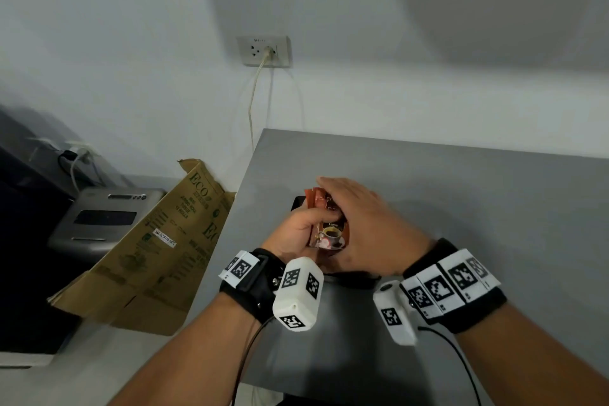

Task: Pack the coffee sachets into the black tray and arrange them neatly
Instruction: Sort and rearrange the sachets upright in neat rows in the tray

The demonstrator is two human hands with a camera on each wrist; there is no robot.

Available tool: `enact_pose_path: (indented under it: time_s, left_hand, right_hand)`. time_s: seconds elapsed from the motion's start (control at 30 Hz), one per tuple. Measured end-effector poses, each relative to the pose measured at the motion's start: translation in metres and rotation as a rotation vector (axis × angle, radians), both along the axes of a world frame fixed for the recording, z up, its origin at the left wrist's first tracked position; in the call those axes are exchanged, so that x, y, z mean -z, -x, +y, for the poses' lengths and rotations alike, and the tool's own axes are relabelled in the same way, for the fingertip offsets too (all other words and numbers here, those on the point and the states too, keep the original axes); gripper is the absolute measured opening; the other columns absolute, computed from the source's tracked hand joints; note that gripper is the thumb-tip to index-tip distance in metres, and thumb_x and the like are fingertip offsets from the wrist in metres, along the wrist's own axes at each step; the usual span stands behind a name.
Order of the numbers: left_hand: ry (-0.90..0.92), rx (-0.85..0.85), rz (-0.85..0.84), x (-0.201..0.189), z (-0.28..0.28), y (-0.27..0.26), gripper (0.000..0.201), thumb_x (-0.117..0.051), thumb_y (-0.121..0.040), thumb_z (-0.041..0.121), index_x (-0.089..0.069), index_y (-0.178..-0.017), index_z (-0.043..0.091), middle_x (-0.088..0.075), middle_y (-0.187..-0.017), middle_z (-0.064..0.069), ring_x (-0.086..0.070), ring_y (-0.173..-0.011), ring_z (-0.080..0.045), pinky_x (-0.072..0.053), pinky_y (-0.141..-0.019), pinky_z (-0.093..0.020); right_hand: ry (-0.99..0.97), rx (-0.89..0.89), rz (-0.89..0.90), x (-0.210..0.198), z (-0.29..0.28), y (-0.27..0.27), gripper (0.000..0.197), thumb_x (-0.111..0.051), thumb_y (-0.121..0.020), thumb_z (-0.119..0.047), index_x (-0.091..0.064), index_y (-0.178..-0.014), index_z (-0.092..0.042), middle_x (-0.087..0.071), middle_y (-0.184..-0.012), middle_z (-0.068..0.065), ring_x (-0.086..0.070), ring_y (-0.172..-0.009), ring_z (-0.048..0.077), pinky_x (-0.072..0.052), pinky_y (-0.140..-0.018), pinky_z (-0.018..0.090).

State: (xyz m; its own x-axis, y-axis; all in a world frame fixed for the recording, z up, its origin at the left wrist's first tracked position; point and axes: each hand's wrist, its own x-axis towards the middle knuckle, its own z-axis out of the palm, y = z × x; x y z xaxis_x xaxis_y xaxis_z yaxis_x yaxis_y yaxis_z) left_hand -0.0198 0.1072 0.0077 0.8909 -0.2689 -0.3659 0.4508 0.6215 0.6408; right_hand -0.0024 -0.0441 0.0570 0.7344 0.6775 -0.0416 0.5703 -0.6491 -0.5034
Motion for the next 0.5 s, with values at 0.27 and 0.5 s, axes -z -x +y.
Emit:
enact_pose_path:
  time_s: [0.27, 0.5]
  left_hand:
    - [0.059, 0.016, -0.096, -0.0051, -0.0004, 0.0045, 0.048, -0.089, -0.056, 0.006, -0.069, -0.101, 0.003, -0.071, -0.091, -0.017, -0.072, -0.085, -0.028, -0.059, -0.079, -0.037]
    - [0.088, -0.05, -0.088, -0.0068, -0.0047, 0.0065, 0.059, -0.092, -0.056, 0.016, -0.064, -0.106, 0.003, -0.068, -0.095, -0.017, -0.071, -0.086, -0.027, -0.058, -0.079, -0.036]
  right_hand:
    - [-0.066, -0.019, 0.004, 0.002, 0.0036, -0.0054, 0.096, -0.085, -0.063, -0.038, -0.032, -0.143, -0.031, -0.042, -0.134, -0.014, -0.039, -0.119, 0.007, -0.034, -0.102, 0.026]
    - [-0.117, -0.002, 0.055, 0.0067, 0.0033, -0.0099, 0.086, -0.083, -0.06, -0.04, -0.037, -0.133, -0.036, -0.052, -0.124, -0.014, -0.055, -0.11, 0.01, -0.049, -0.096, 0.036]
